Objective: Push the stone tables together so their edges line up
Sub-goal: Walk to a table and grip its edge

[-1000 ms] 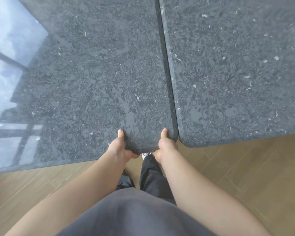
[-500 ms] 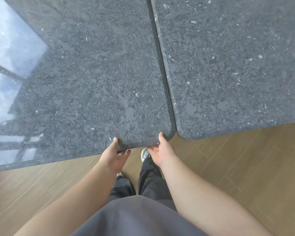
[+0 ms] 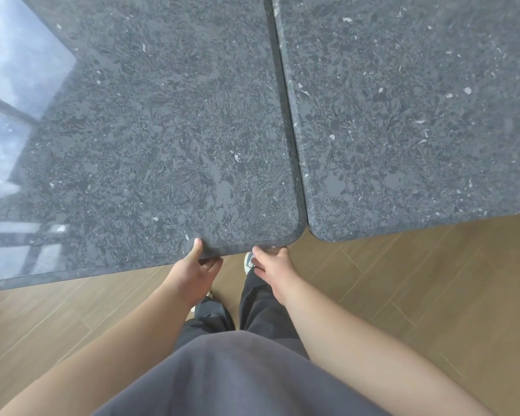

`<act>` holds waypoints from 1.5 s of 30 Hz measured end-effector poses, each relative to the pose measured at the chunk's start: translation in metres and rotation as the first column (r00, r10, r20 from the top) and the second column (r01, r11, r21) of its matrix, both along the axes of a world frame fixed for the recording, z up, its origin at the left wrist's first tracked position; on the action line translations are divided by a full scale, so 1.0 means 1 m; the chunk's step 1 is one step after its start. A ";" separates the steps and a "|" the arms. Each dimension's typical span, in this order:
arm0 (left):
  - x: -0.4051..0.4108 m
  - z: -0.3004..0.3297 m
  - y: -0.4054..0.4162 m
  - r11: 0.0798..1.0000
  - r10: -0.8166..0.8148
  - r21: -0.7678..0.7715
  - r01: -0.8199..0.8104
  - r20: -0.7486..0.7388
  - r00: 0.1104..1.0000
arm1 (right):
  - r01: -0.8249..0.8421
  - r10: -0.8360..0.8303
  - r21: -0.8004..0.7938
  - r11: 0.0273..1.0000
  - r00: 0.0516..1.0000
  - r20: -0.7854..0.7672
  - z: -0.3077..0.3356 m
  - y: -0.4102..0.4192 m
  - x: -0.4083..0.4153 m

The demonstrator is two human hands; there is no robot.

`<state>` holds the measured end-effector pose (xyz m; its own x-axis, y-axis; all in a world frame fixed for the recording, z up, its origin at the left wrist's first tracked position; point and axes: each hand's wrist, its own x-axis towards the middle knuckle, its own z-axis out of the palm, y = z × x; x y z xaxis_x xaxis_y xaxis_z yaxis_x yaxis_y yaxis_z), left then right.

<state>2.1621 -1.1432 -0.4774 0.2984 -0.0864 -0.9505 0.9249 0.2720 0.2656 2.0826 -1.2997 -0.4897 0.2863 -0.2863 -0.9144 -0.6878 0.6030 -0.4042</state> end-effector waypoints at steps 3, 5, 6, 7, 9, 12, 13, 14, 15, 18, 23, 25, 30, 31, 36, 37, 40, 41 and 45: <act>-0.003 -0.004 0.014 0.993 -0.054 -0.105 0.049 -0.043 0.998 | 0.035 -0.035 -0.019 0.999 0.999 0.036 -0.001 0.001 -0.009; -0.005 -0.007 0.021 0.992 -0.034 -0.121 0.028 -0.050 0.998 | 0.081 -0.080 -0.014 0.997 0.996 0.048 -0.001 -0.003 -0.011; -0.005 -0.006 0.022 0.994 -0.016 -0.104 0.011 -0.053 0.998 | 0.101 -0.100 -0.002 0.995 0.994 0.050 -0.001 -0.005 -0.011; -0.005 -0.006 0.022 0.995 -0.001 -0.096 -0.004 -0.054 0.999 | 0.138 -0.140 0.027 0.990 0.988 0.058 -0.001 -0.006 -0.011; -0.004 -0.005 0.020 0.995 0.036 -0.094 -0.044 -0.084 0.996 | 0.257 -0.271 0.152 0.954 0.959 0.085 0.000 -0.005 -0.009; 0.000 0.000 0.022 0.969 0.207 -0.114 -0.219 -0.112 0.972 | 0.447 -0.510 0.389 0.806 0.857 0.072 0.005 -0.002 0.002; 0.004 0.003 0.025 0.936 0.310 -0.137 -0.325 -0.117 0.943 | 0.474 -0.551 0.437 0.764 0.833 0.059 0.005 0.000 0.008; 0.009 0.006 0.028 0.892 0.410 -0.158 -0.424 -0.118 0.905 | 0.490 -0.573 0.462 0.739 0.818 0.048 0.003 0.001 0.015; 0.013 0.007 0.031 0.855 0.479 -0.164 -0.492 -0.114 0.871 | 0.508 -0.590 0.468 0.723 0.807 0.036 0.001 0.003 0.022; 0.022 0.007 0.032 0.783 0.566 -0.214 -0.584 -0.146 0.812 | 0.563 -0.639 0.438 0.701 0.768 0.036 -0.006 0.010 0.033; 0.027 0.003 0.034 0.773 0.615 -0.158 -0.615 -0.052 0.787 | 0.545 -0.632 0.431 0.719 0.771 0.079 -0.007 0.009 0.031; 0.032 0.002 0.050 0.751 0.648 -0.153 -0.643 -0.020 0.761 | 0.538 -0.619 0.426 0.727 0.782 0.068 -0.006 0.008 0.032; 0.050 0.001 0.098 0.735 0.667 -0.143 -0.662 -0.022 0.745 | 0.514 -0.595 0.410 0.753 0.799 0.090 -0.007 0.008 0.033; 0.050 0.002 0.099 0.726 0.674 -0.144 -0.672 -0.046 0.738 | 0.513 -0.592 0.400 0.759 0.800 0.097 -0.008 0.008 0.032; 0.049 0.011 0.093 0.760 0.644 -0.097 -0.643 -0.024 0.765 | 0.483 -0.559 0.373 0.792 0.820 0.126 -0.009 0.008 0.030; 0.048 0.013 0.092 0.754 0.649 -0.100 -0.649 -0.032 0.760 | 0.479 -0.555 0.371 0.795 0.822 0.129 -0.009 0.008 0.030; 0.044 0.019 0.090 0.774 0.626 -0.105 -0.625 -0.025 0.779 | 0.468 -0.547 0.368 0.803 0.824 0.146 -0.007 0.010 0.030; 0.042 0.020 0.091 0.773 0.625 -0.116 -0.624 -0.031 0.780 | 0.467 -0.546 0.364 0.806 0.823 0.154 -0.006 0.010 0.030; 0.036 0.023 0.094 0.776 0.609 -0.151 -0.613 -0.075 0.789 | 0.449 -0.528 0.353 0.821 0.832 0.169 -0.005 0.010 0.027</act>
